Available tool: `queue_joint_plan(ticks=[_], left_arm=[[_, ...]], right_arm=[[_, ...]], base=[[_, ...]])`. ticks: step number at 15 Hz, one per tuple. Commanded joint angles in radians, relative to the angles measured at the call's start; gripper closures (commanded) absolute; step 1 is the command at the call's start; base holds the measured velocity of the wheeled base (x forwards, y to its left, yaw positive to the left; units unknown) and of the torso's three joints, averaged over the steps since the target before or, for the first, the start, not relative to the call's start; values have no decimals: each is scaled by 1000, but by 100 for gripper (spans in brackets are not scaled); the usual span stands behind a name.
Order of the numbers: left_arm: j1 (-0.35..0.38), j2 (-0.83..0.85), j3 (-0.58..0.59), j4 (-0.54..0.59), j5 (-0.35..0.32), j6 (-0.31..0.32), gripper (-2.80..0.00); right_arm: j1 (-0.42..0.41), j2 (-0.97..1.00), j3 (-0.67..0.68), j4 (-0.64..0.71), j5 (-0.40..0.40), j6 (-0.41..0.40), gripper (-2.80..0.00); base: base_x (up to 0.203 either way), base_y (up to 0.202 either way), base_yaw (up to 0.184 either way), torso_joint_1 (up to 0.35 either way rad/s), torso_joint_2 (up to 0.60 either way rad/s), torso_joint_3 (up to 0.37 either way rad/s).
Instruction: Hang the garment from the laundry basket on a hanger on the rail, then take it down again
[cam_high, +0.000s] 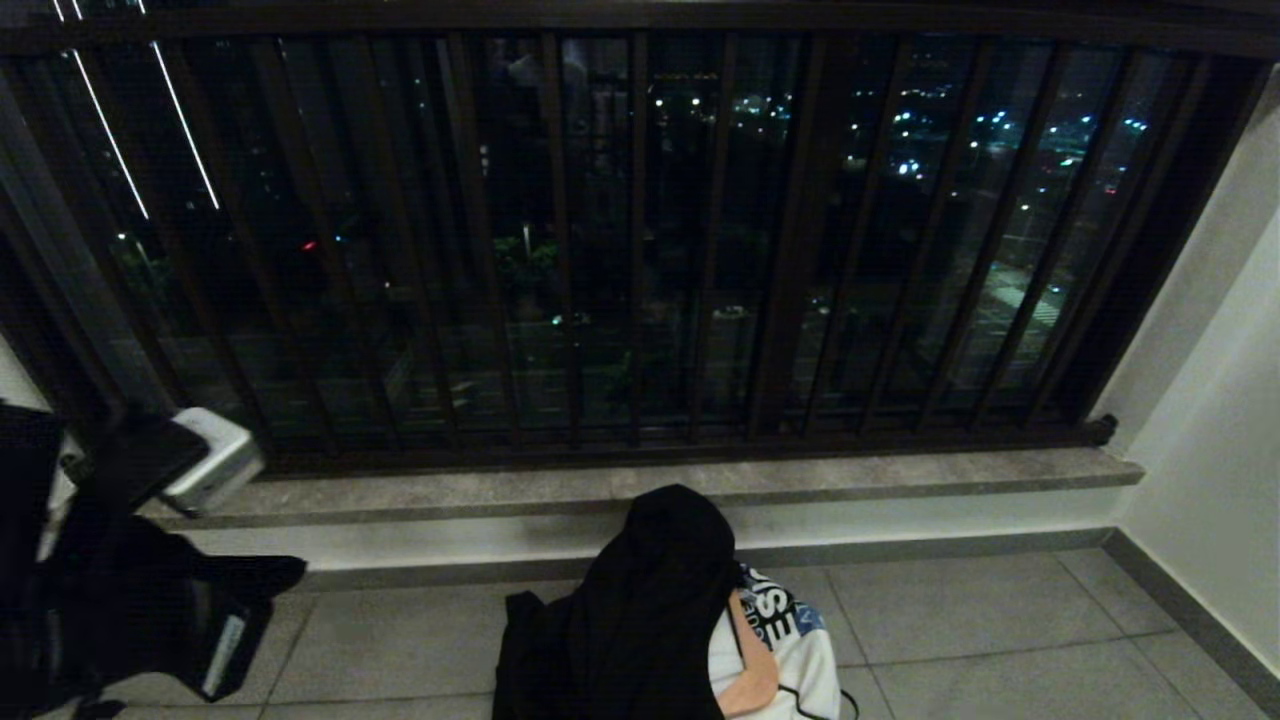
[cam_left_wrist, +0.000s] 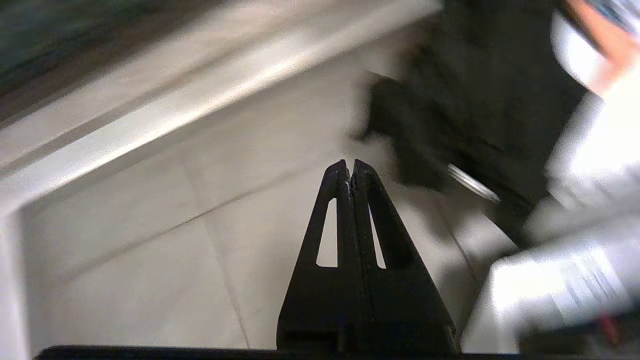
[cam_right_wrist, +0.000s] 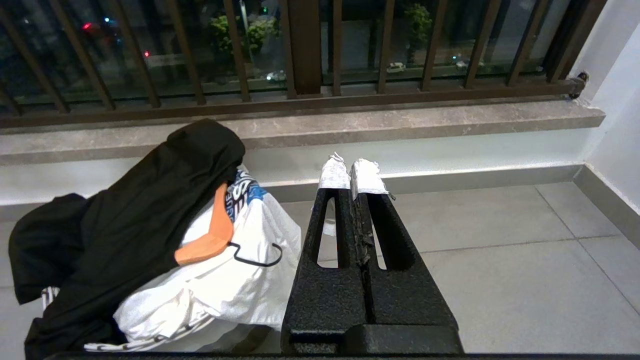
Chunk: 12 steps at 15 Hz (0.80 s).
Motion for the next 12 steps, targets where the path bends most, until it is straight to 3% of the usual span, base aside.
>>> queue_joint_plan(ticks=[1,3,4,8,12], left_arm=[[124,-199,45,0,17,-5,0],[238,-306,66,-1,27,-21,0],[256,-369,74,-1,29,-36,0],[275,-596,96,5,38,-68,0],[276,-751,174,6,95,-73,0]], right_arm=[[0,1,0,0,0,0,0],[0,1,0,0,0,0,0],[0,0,0,0,0,0,0],[0,1,0,0,0,0,0],[0,1,0,0,0,0,0]], base=[[0,0,0,0,0,0],[0,0,0,0,0,0],[0,0,0,0,0,0],[0,0,0,0,0,0],[0,0,0,0,0,0]])
